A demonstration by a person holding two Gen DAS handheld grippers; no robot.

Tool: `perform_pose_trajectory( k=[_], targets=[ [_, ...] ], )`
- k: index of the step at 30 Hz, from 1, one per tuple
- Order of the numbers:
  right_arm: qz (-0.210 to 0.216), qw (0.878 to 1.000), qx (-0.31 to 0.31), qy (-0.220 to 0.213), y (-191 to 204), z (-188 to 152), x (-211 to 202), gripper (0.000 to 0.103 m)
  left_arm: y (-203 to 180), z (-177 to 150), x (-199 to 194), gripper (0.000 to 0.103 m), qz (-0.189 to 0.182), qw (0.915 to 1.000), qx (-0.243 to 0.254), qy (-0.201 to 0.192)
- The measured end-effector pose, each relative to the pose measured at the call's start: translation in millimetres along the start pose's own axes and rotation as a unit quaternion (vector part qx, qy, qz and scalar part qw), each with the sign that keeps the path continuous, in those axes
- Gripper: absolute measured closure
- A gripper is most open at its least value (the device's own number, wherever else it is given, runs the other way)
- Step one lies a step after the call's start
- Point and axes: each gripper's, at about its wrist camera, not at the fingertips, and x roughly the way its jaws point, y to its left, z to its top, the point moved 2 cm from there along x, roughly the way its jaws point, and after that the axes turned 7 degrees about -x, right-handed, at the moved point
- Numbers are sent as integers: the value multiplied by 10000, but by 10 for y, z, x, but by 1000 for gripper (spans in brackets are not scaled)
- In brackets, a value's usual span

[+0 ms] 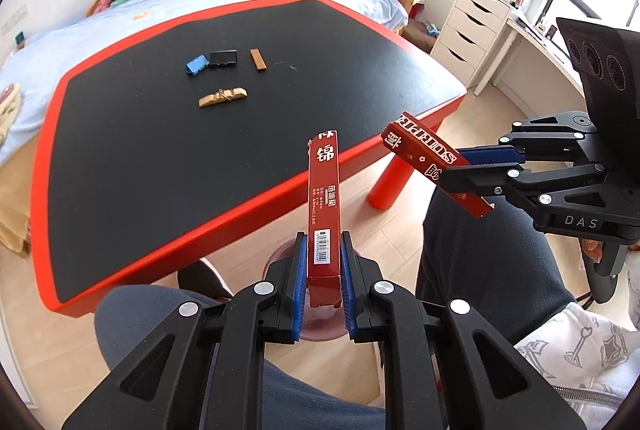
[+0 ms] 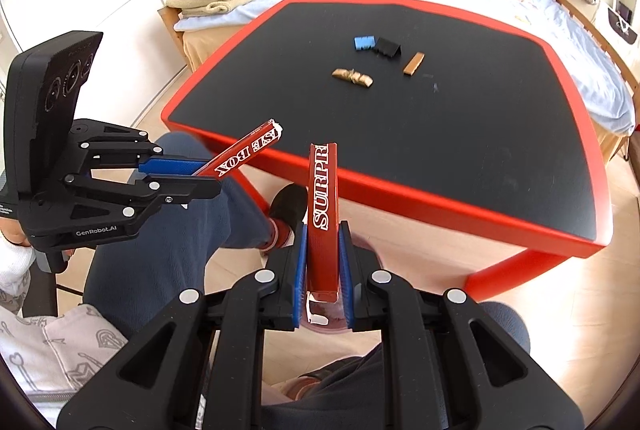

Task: Collect trash
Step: 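Carry both red boxes over the wastebasket and open both grippers to drop them, then move both grippers back toward the table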

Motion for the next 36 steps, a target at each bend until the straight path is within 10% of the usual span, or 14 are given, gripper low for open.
perform_pose_trajectory(
  k=[21, 25, 27, 36],
  targets=[
    [174, 9997, 133, 102, -49, -88, 116, 86, -64, -67, 87, 84, -133, 9998, -31, 136],
    [54, 9997, 213, 120, -96, -102, 170, 18, -15, -47, 126, 30, 17, 9999, -134, 41],
    [-46, 9995, 263, 165, -128, -109, 188, 13, 24, -39, 115, 15, 68, 9997, -218, -38],
    [-159, 9986, 450, 216, -231, -116, 223, 6, 127, -41, 103, 8, 227, 9993, -300, -63]
  ],
)
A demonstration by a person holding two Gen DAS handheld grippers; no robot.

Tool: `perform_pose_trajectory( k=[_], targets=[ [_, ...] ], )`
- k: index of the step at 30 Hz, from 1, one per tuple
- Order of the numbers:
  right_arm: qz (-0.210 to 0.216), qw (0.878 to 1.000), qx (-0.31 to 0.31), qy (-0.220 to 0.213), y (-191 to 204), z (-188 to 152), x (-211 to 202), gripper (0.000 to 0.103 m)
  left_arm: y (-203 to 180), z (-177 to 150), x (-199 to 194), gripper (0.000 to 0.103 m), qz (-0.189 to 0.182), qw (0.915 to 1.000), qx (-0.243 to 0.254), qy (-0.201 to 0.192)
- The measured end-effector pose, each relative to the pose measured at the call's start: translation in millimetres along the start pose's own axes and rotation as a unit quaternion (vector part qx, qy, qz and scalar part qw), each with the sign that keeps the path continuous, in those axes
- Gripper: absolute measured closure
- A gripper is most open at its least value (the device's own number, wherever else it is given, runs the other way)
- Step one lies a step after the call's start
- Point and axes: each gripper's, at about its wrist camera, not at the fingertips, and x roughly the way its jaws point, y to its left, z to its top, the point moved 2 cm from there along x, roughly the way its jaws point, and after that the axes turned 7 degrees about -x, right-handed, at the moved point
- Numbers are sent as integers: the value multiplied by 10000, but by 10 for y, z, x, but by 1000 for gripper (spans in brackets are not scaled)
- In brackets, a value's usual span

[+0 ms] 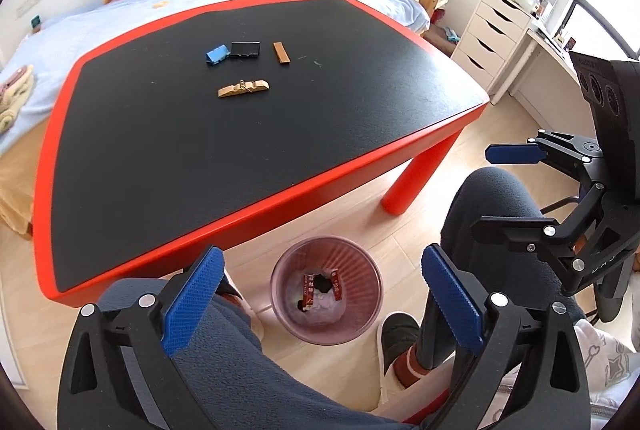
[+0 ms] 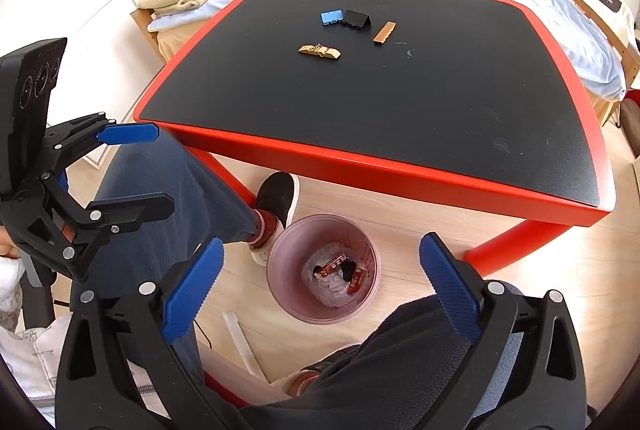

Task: Collect trash
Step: 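Move both grippers back toward the table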

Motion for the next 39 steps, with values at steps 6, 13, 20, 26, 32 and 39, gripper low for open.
perform_pose_trajectory(
  k=[6, 13, 20, 26, 32, 39],
  targets=[
    [4, 10000, 40, 2, -13, 3, -4, 6, 16, 15, -7, 8, -2, 10000, -13, -7],
    [41, 9999, 124, 30, -35, 29, -15, 5, 20, 34, -5, 8, -26, 10000, -16, -20],
    [49, 9998, 217, 11, -82, 122, -25, 5, 42, 86, -23, 8, -53, 10000, -2, -26],
    [-4, 9994, 334, -92, -179, 340, -68, 4, 85, 279, -61, 8, -97, 9998, 112, -123],
    [-179, 9992, 275, -209, -298, 727, -56, 3, 188, 551, 8, 8, -108, 9994, 307, -149],
    [-285, 9987, 360, -198, -513, 1177, 143, 3, 335, 903, 134, 8, -169, 9980, 584, -168]
  ],
)
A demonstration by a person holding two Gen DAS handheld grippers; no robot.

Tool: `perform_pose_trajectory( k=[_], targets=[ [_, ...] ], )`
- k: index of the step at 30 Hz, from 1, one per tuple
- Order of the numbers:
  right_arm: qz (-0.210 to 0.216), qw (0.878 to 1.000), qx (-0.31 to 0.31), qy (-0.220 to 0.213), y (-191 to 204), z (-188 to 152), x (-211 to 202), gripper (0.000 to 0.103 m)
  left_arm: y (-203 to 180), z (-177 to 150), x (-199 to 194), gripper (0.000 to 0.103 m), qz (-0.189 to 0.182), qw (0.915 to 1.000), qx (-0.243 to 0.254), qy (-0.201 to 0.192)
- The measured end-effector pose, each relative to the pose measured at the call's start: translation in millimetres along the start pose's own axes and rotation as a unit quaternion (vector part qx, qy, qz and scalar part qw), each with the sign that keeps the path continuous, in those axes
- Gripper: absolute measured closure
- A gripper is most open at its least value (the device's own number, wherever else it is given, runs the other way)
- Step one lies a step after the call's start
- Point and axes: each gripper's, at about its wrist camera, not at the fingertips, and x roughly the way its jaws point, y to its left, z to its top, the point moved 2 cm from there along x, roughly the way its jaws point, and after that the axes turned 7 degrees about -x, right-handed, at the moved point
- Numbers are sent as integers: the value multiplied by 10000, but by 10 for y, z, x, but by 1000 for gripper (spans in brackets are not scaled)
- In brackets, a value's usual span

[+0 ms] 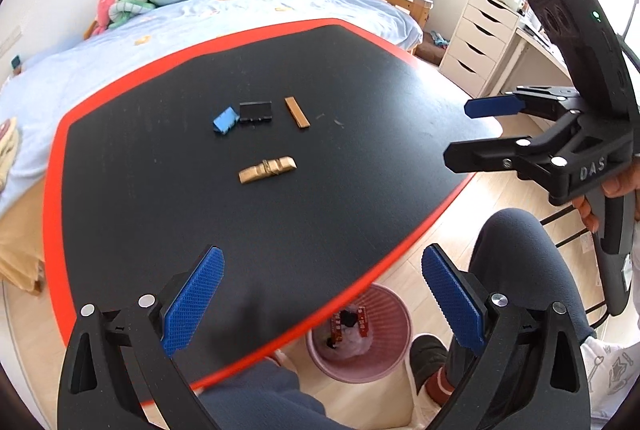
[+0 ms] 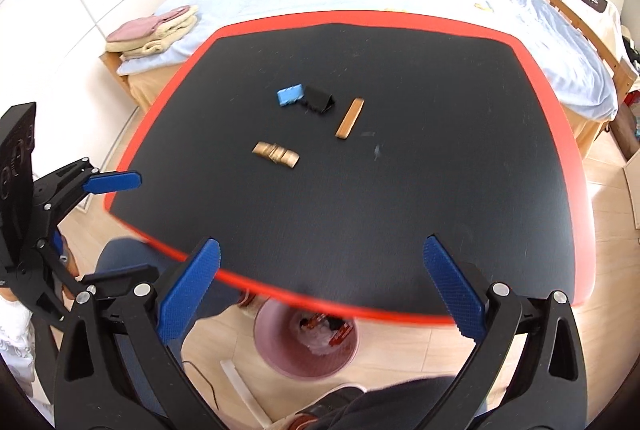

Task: Collect trash
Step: 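Move both grippers back toward the table, then grasp the wooden clothespin with the left gripper while the right gripper grasps the wooden stick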

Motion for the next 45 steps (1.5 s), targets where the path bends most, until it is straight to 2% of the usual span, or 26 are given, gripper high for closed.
perform_pose_trajectory(
  k=[7, 17, 28, 29, 30, 31, 33, 35, 37, 39, 43, 44, 45],
  targets=[
    [-155, 9998, 66, 137, -140, 371, 326, 3, 189, 248, 273, 8, -140, 9991, 356, 155],
    [-195, 9988, 251, 380, -302, 715, 922, 3, 384, 494, 791, 8, -353, 9933, 1034, 382],
    [-368, 9976, 310, 506, -433, 909, 1459, 3, 479, 571, 1115, 9, -503, 9904, 1232, 373],
    [-362, 9977, 293, 502, -430, 919, 1497, 4, 494, 579, 1135, 13, -510, 9903, 1241, 370],
    [-363, 9977, 275, 499, -421, 920, 1522, 10, 487, 571, 1156, 21, -523, 9899, 1260, 395],
    [-377, 9976, 251, 527, -407, 934, 1569, 20, 484, 572, 1172, 25, -495, 9897, 1280, 414],
    [-377, 9973, 196, 601, -396, 945, 1652, 25, 479, 552, 1207, 32, -442, 9894, 1304, 461],
    [-438, 9975, 36, 551, -360, 958, 1687, 30, 484, 546, 1200, 35, -415, 9903, 1255, 434],
    [-510, 9974, -33, 512, -351, 974, 1691, 44, 486, 549, 1183, 43, -368, 9916, 1168, 406],
    [-515, 9974, -83, 498, -353, 987, 1690, 53, 489, 549, 1169, 57, -298, 9923, 1126, 413],
    [-447, 9975, -209, 508, -321, 987, 1676, 74, 452, 534, 1141, 70, -292, 9926, 1067, 499],
    [-427, 9975, -229, 511, -315, 982, 1673, 78, 454, 535, 1135, 75, -285, 9930, 1024, 522],
    [-405, 9976, -235, 513, -312, 978, 1671, 85, 450, 533, 1129, 82, -275, 9934, 968, 555]
  ],
)
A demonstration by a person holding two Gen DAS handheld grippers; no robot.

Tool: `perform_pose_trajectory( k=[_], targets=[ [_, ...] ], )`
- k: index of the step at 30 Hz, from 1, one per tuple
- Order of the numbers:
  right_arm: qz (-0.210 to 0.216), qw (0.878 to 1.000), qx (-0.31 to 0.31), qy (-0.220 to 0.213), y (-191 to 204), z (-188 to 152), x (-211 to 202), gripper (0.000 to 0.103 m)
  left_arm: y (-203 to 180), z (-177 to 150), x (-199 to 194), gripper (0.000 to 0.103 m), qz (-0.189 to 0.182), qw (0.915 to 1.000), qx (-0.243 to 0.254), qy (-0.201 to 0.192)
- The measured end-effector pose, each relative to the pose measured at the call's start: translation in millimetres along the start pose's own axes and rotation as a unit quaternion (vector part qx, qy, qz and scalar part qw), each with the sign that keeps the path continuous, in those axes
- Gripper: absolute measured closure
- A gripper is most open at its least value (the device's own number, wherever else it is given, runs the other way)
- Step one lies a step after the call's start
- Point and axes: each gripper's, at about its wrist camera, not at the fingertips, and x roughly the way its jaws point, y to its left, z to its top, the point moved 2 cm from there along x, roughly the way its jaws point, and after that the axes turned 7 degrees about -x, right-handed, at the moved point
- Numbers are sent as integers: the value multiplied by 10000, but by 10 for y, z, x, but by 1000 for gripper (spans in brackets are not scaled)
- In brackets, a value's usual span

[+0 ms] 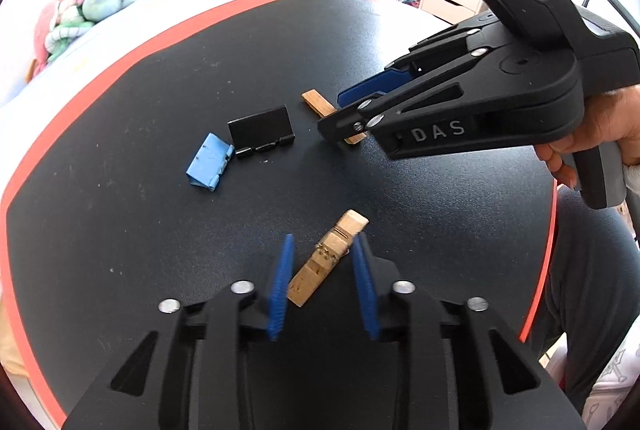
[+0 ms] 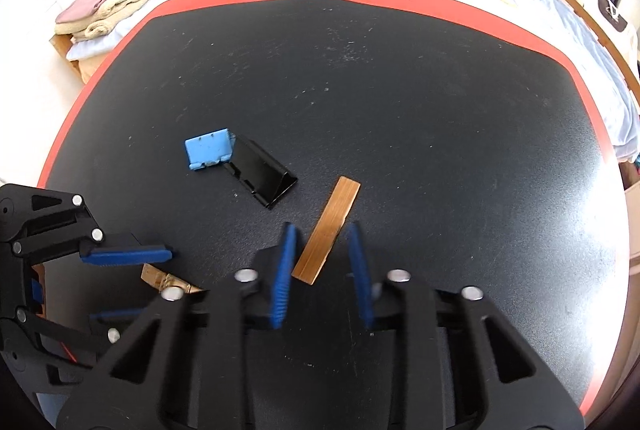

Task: Collect trash
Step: 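Grasp the wooden clothespin with the left gripper while the right gripper grasps the wooden stick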

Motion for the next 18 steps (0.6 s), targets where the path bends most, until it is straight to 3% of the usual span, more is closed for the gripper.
perform_pose_trajectory(
  k=[3, 11, 18],
  targets=[
    [103, 9999, 33, -3, -25, -32, -16, 91, -30, -23, -19, 88, -3, 9999, -152, 69],
    [242, 9996, 102, -134, -44, -102, -148, 92, 55, -91, -95, 90, 180, 9947, -1008, -4],
    [323, 9990, 51, -317, 43, -210, -468, 92, -79, -188, -359, 90, 314, 9911, -1291, -108]
  ],
)
